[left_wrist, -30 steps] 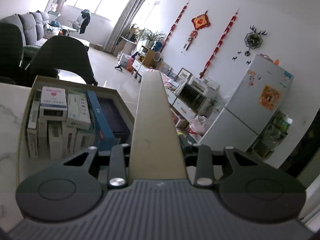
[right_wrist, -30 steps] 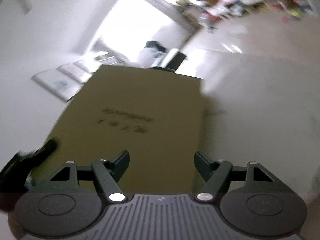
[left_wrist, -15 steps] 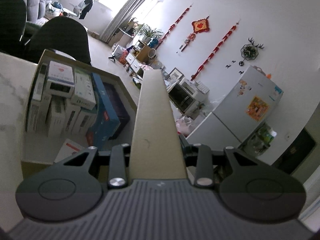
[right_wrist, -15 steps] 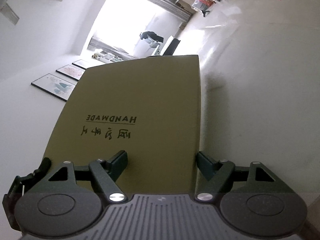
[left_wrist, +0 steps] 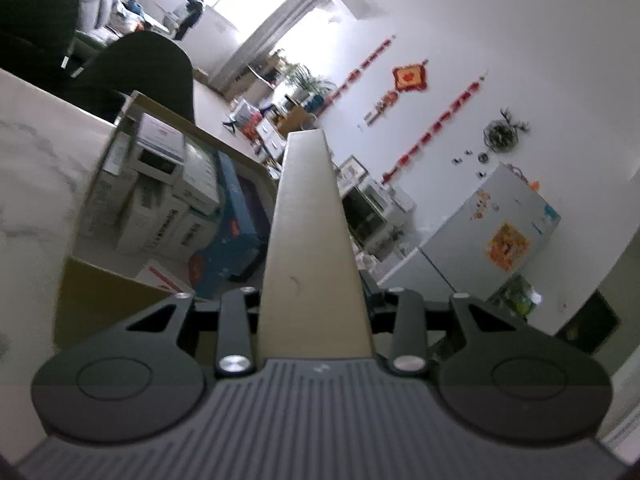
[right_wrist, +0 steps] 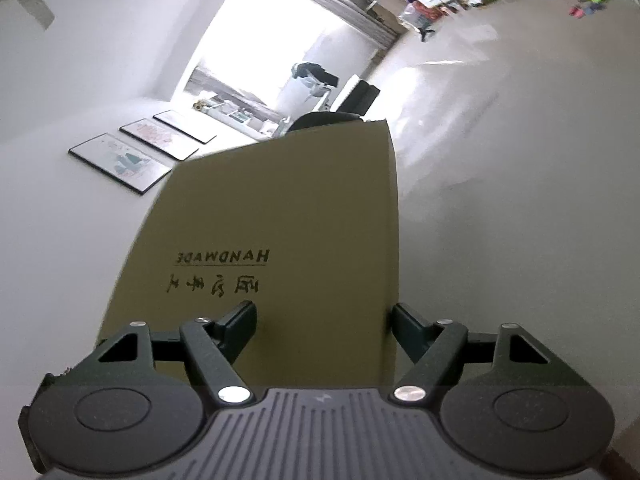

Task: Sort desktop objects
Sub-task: 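Lower the lid onto the cardboard box with both grippers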

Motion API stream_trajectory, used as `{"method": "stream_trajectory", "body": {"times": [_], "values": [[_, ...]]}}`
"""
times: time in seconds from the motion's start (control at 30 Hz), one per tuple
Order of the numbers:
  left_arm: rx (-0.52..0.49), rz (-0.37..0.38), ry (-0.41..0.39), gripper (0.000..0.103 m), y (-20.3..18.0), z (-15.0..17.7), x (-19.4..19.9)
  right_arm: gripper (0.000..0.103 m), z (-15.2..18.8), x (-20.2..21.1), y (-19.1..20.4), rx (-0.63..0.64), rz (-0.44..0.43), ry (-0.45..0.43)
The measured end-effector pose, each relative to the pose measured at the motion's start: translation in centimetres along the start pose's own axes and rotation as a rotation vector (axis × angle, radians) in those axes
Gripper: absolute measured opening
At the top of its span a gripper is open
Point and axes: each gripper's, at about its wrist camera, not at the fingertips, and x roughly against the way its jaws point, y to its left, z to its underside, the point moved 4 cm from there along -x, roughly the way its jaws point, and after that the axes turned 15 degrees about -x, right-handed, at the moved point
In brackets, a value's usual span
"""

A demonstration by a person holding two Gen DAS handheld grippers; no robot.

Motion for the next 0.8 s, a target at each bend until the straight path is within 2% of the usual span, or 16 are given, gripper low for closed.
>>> {"method": "stream_trajectory", "body": {"times": [0.3,0.6,0.8], "values": [[0.068,-0.021,-0.070,0.035,1.5,0.2,2.0,0.077,0.3,-1.1,3.1,0.100,-0.021,-0.002],[0.190,-0.029,-0.142,0.036,3.9,1.3,4.1,0.077,0.2,-2.3,4.9,0.120,-0.068,0.043],[0.237,-0.045,-0.183,0.037,4.6,1.9,4.9,0.076,0.3,-2.5,5.3,0.104,-0.102,0.058]]}}
